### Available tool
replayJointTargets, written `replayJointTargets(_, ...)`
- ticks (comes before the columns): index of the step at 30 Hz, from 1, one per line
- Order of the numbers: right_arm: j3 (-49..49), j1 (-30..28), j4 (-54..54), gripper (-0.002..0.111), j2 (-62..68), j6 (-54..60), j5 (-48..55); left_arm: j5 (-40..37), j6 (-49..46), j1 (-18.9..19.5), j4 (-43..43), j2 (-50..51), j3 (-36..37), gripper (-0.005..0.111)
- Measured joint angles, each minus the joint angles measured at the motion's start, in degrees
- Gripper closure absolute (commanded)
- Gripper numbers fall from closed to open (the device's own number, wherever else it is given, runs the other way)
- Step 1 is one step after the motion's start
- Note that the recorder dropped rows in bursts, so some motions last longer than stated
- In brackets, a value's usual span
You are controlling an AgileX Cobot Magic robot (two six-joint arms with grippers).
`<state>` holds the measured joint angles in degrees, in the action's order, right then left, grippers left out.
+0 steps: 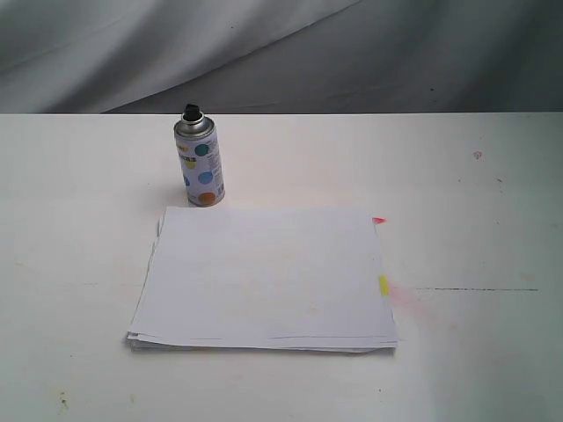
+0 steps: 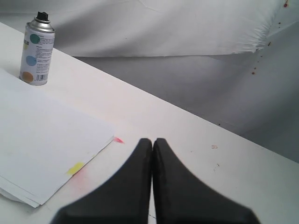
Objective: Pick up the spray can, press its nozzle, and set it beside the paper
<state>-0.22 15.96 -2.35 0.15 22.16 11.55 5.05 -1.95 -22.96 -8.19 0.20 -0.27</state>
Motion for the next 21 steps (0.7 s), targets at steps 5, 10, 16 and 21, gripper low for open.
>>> replayJointTargets(5, 0.0, 0.0, 0.0, 0.108, 0.0, 0.0, -0.6, 2.9, 3.1, 0.0, 0.0, 0.0, 0.0, 0.107)
replayJointTargets(10, 0.0, 0.0, -1.0, 0.108, 0.0, 0.0, -5.0, -0.9, 6.5, 0.0, 0.0, 0.0, -1.0, 0.107)
replayJointTargets(16, 0.0, 0.0, -2.6, 0.108, 0.0, 0.0, -8.5, -4.0, 7.4, 0.0, 0.0, 4.7, -9.0, 0.107)
replayJointTargets(21, 0.0, 0.0, -3.1, 0.108, 0.0, 0.0, -8.8, -5.7, 7.4, 0.0, 0.0, 19.2, -18.2, 0.107)
